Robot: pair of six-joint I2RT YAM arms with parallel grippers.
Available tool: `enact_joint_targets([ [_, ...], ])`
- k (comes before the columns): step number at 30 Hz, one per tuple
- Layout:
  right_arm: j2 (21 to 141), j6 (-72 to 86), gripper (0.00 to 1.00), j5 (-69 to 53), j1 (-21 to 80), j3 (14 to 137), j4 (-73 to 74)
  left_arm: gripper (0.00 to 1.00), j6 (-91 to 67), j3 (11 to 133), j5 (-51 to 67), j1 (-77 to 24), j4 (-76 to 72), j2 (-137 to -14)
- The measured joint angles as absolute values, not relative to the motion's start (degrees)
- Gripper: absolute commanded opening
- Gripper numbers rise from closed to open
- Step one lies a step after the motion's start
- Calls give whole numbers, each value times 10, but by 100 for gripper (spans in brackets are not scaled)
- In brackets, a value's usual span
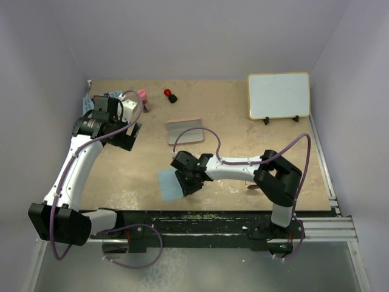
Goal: Organize the sunglasses
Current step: Move the glasses cleaning cloth to the center of the board.
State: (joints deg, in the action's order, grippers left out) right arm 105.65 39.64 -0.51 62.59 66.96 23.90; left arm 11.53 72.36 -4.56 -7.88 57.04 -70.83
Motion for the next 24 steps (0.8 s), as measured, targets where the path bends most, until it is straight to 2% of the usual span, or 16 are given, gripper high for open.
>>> enact_joint_targets([
  [5,1061,411,0,2,626,670,231,98,116,724,-43,-79,570,-708],
  [17,1062,438,0,9,627,671,228,96,146,733,47,-84,600,-765],
  [24,1049,454,0,20,627,655,217,96,199,723,42,-154,597,-762],
])
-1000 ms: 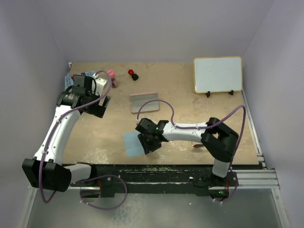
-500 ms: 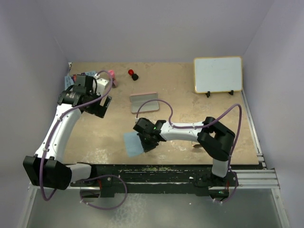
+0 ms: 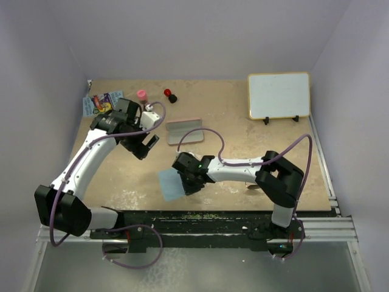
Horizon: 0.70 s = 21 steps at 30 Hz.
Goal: Organize the sunglasses
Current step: Move the glasses cleaning cloth to the center of the board.
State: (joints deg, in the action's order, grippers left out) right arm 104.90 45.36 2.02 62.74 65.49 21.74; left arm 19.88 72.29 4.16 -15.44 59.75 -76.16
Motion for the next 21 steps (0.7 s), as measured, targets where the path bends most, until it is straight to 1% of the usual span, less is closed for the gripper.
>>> enact_joint_targets([
  [4,1039,459,0,21,627,642,218,94,221,702,31,-176,587,-771],
  [8,1039,461,0,20,627,642,216,91,239,680,5,-187,563,-809],
  [14,1038,468,0,20,630,638,205,92,246,677,-6,-201,542,-872],
  [21,1019,491,0,18,630,604,165,94,258,651,63,-255,502,-873],
])
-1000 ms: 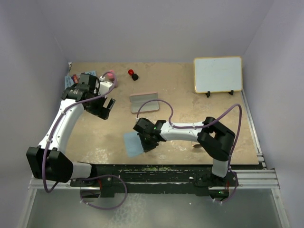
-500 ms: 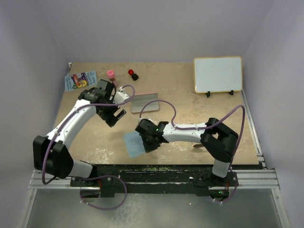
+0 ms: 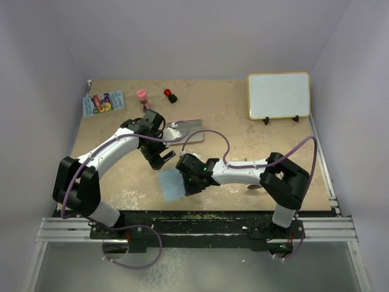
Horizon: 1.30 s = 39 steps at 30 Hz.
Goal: Organize the sunglasses
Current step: Move the glasses cleaning cloth to the center of the board.
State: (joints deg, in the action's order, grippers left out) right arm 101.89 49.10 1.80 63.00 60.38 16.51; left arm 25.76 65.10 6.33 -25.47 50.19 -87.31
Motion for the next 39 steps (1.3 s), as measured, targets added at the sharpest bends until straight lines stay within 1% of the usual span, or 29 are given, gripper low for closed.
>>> enact_joint_targets([
  [4,1008,517,0,10,630,579,127,92,260,622,89,-259,481,-873],
  [10,1001,561,0,3,631,552,75,89,246,579,79,-282,444,-875],
  [19,1001,603,0,6,638,545,54,89,227,526,11,-305,393,-895],
  [23,1001,612,0,6,640,545,55,89,216,525,-18,-308,376,-911],
  [29,1001,625,0,10,648,545,60,87,205,538,-25,-308,377,-930],
  [39,1001,637,0,20,658,546,62,87,202,547,28,-308,372,-925],
])
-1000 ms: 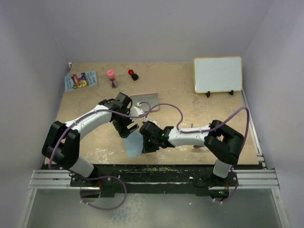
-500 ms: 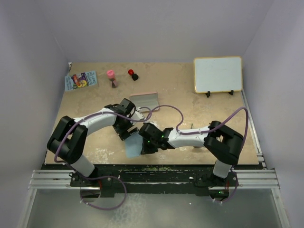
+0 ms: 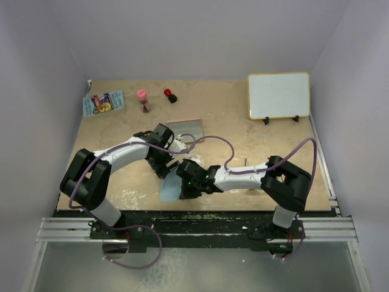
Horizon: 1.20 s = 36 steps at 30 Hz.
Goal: Organize the sunglasses
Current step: Move the glasses cleaning cloth to the center of the board.
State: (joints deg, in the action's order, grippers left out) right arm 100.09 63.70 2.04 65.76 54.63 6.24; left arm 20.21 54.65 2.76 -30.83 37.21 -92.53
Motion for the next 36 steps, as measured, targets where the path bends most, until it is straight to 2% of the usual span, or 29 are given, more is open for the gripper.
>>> enact_joint_targets([
  [10,994,640,0,25,660,547,76,86,206,566,59,-308,388,-912],
  [24,978,641,0,34,660,547,79,89,236,569,-12,-308,417,-848],
  [36,977,641,0,36,661,547,83,89,215,579,52,-308,400,-956],
])
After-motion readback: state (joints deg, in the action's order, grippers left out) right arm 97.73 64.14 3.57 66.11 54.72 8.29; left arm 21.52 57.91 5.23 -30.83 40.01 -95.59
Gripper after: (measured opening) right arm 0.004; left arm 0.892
